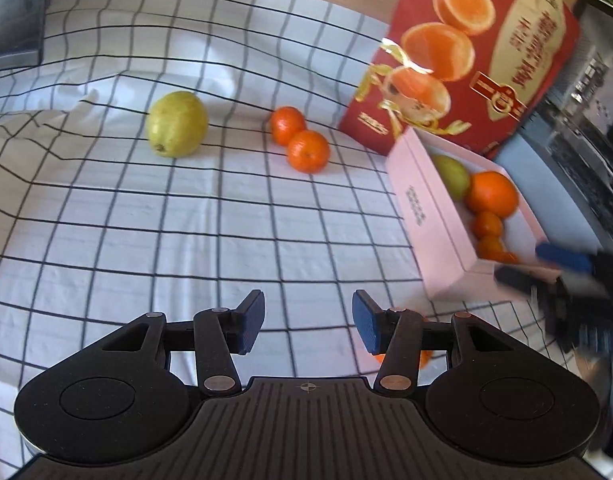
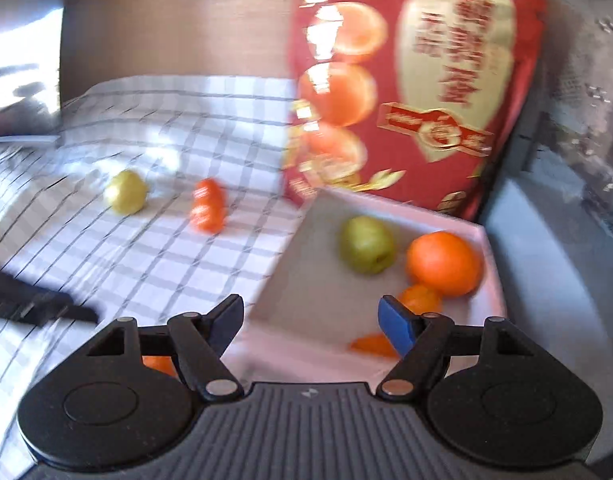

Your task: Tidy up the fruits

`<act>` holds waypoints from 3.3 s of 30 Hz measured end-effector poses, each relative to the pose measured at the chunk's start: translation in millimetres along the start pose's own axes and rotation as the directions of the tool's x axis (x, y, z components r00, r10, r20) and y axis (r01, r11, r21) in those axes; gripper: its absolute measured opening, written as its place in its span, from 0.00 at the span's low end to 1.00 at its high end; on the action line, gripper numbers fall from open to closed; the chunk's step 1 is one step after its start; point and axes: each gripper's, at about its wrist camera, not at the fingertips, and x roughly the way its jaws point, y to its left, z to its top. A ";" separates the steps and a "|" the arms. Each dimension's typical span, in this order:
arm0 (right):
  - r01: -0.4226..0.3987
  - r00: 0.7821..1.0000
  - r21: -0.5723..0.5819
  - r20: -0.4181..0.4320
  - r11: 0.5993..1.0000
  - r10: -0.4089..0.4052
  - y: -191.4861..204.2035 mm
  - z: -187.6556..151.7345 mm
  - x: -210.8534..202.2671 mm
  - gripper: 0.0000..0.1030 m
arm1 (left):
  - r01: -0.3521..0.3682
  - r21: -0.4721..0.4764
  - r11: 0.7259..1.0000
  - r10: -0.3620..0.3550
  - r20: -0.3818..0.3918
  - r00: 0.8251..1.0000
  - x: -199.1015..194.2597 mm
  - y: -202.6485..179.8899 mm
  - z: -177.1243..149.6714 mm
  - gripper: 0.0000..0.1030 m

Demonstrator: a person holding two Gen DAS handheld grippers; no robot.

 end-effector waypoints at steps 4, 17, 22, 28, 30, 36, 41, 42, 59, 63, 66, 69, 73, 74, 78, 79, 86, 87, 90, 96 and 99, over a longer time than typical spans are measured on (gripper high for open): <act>-0.052 0.999 -0.004 -0.016 0.999 0.052 30.0 -11.3 -10.7 0.73 | -0.008 -0.004 1.000 0.009 0.014 1.000 2.9 7.0 15.7 0.52; -0.018 0.997 0.077 -0.071 0.997 0.023 47.9 -44.7 -18.5 0.73 | -0.044 0.013 0.999 0.044 0.032 0.999 88.9 -15.9 111.3 0.52; 0.042 0.994 0.097 -0.105 0.994 -0.031 32.1 -57.1 -22.4 0.73 | -0.115 0.054 0.992 0.114 0.015 0.993 118.6 -30.4 122.0 0.52; 0.082 0.987 0.165 -0.153 0.983 -0.057 13.4 -73.2 -23.2 0.73 | -0.158 0.105 0.982 0.160 -0.011 0.987 140.5 -36.9 117.0 0.50; 0.088 0.985 0.172 -0.162 0.981 -0.059 11.3 -76.2 -22.8 0.73 | -0.163 0.124 0.979 0.166 -0.016 0.986 144.6 -36.6 115.4 0.49; 0.085 0.986 0.158 -0.157 0.984 -0.060 14.2 -73.9 -24.8 0.73 | -0.137 0.164 0.977 0.137 0.009 0.991 123.3 -28.1 105.4 0.48; 0.057 0.989 0.136 -0.146 0.989 -0.037 22.3 -67.6 -20.2 0.73 | -0.075 0.153 0.985 0.073 0.019 0.997 83.6 -12.5 80.0 0.47; 0.049 0.989 0.131 -0.144 0.990 -0.030 24.8 -66.2 -18.8 0.73 | -0.057 0.152 0.987 0.056 0.015 0.998 74.8 -9.7 72.6 0.48; -0.173 0.978 0.008 -0.119 0.985 0.173 62.0 50.7 55.5 0.54 | -0.051 -0.061 0.997 0.049 -0.024 0.998 -27.3 87.9 -28.4 0.48; -0.199 0.966 0.009 -0.165 0.980 0.198 70.1 94.0 112.1 0.53 | -0.049 -0.106 0.993 0.048 -0.017 0.999 -38.4 102.2 -38.8 0.47; -0.190 0.962 0.007 -0.199 0.982 0.187 80.9 117.5 155.6 0.53 | -0.048 -0.127 0.991 0.048 -0.009 0.999 -47.4 106.0 -44.9 0.47; -0.146 0.968 -0.006 -0.208 0.989 0.141 93.3 131.6 187.2 0.53 | -0.044 -0.137 0.990 0.044 -0.004 0.999 -55.0 106.4 -50.2 0.47; -0.078 0.975 -0.074 -0.215 0.994 0.060 105.1 139.4 216.5 0.44 | -0.045 -0.122 0.992 0.043 -0.012 0.999 -59.2 103.2 -55.4 0.47; -0.061 0.975 -0.093 -0.217 0.994 0.040 107.0 139.8 222.1 0.43 | -0.042 -0.119 0.992 0.040 -0.016 0.999 -58.9 102.7 -55.8 0.47; -0.057 0.974 -0.118 -0.225 0.991 0.030 105.8 137.7 230.1 0.34 | -0.040 -0.100 0.994 0.037 -0.025 0.999 -55.5 99.1 -53.9 0.47; -0.060 0.975 -0.107 -0.221 0.992 0.035 104.1 136.8 226.3 0.34 | -0.038 -0.097 0.995 0.036 -0.026 0.999 -54.3 98.3 -52.8 0.47; -0.215 0.953 0.005 -0.215 0.977 0.211 95.6 114.1 154.7 0.33 | -0.021 -0.047 0.999 0.019 -0.035 0.999 -39.8 88.5 -40.3 0.48; -0.238 0.949 0.017 -0.210 0.971 0.236 94.6 108.9 140.8 0.33 | -0.015 -0.036 0.999 0.014 -0.038 0.999 -36.8 86.2 -38.4 0.48; -0.283 0.940 0.040 -0.188 0.958 0.285 95.7 93.3 99.9 0.33 | -0.010 -0.005 1.000 0.010 -0.045 0.999 -28.1 80.0 -32.7 0.48; -0.331 0.922 0.062 -0.193 0.942 0.337 96.8 47.3 37.2 0.34 | -0.030 -0.016 0.999 0.030 -0.037 0.999 -18.9 84.4 -22.0 0.48; -0.337 0.912 0.066 -0.226 0.939 0.343 98.7 19.8 20.6 0.34 | -0.020 -0.015 1.000 0.019 -0.045 0.999 -13.5 85.5 -19.5 0.48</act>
